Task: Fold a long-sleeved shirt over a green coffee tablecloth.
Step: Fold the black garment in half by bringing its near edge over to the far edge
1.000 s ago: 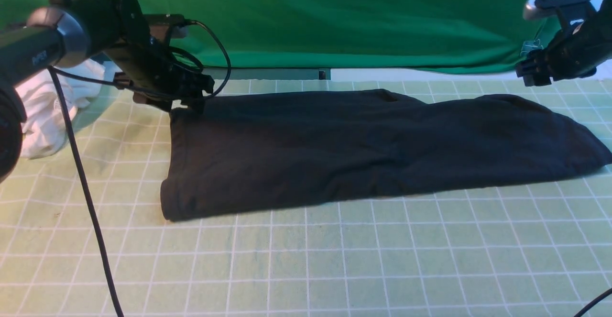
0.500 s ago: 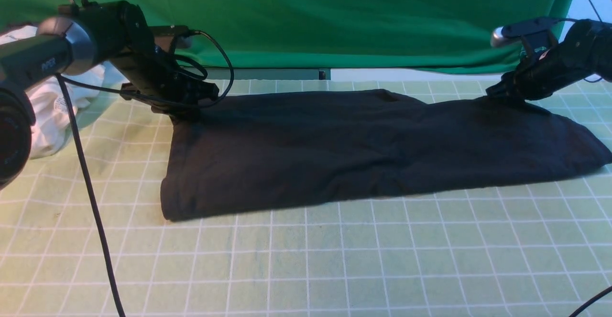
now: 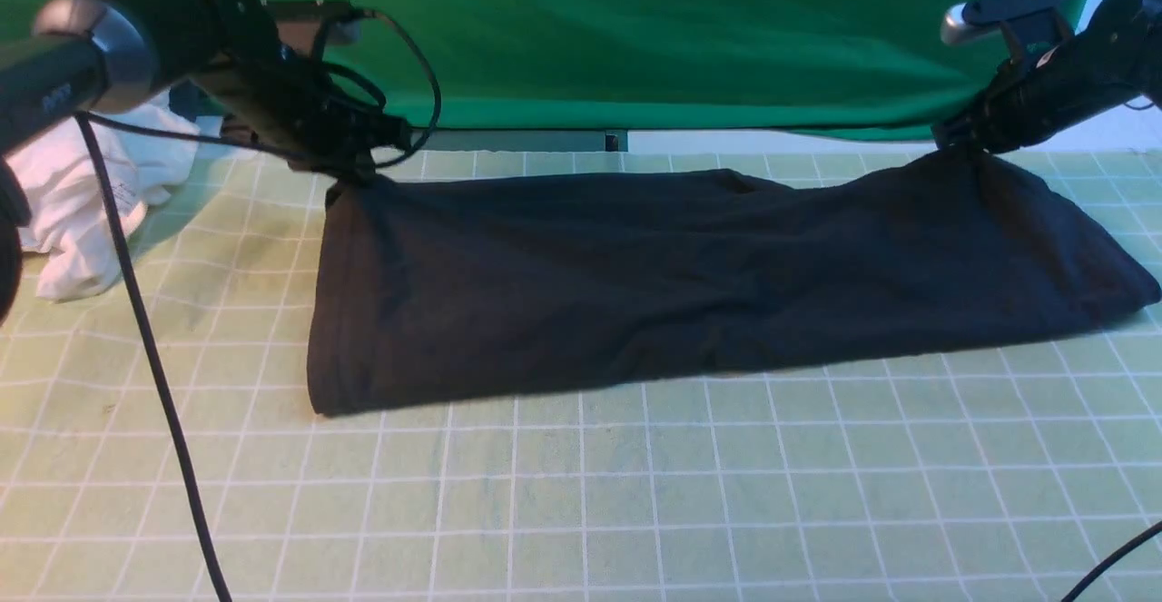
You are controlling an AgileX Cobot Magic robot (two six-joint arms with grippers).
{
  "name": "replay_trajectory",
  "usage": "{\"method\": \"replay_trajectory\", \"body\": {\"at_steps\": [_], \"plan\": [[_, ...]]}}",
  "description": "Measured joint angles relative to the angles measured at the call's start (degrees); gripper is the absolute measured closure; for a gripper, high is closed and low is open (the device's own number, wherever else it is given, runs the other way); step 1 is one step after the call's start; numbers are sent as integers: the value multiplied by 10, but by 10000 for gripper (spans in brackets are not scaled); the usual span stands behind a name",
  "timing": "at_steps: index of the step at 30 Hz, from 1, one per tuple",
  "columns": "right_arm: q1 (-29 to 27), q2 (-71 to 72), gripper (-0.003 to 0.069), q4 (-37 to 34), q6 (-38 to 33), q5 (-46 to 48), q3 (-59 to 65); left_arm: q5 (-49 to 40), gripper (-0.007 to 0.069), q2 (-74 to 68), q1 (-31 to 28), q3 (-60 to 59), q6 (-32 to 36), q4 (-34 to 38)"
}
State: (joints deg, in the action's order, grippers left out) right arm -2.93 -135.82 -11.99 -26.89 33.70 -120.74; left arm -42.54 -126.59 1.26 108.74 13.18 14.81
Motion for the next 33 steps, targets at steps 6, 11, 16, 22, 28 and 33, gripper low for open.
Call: {"method": "replay_trajectory", "body": {"at_steps": [6,11,16,22,28,33], "plan": [[-4,0,643,1,0,-1,-2,40,661,3,0,0,6,-2],[-12,0,643,1,1,-7,-2,76,661,-2,0,0,6,-8],[-13,0,643,-1,1,-23,-2,95,661,-17,0,0,6,-24],[-13,-2,643,-2,1,-23,-2,76,612,-24,0,0,-2,-29],[-13,-6,643,-1,1,-22,-2,51,337,-35,0,0,-7,-30],[-13,-7,643,-2,1,-19,-2,49,233,-54,0,0,-7,-30]]}}
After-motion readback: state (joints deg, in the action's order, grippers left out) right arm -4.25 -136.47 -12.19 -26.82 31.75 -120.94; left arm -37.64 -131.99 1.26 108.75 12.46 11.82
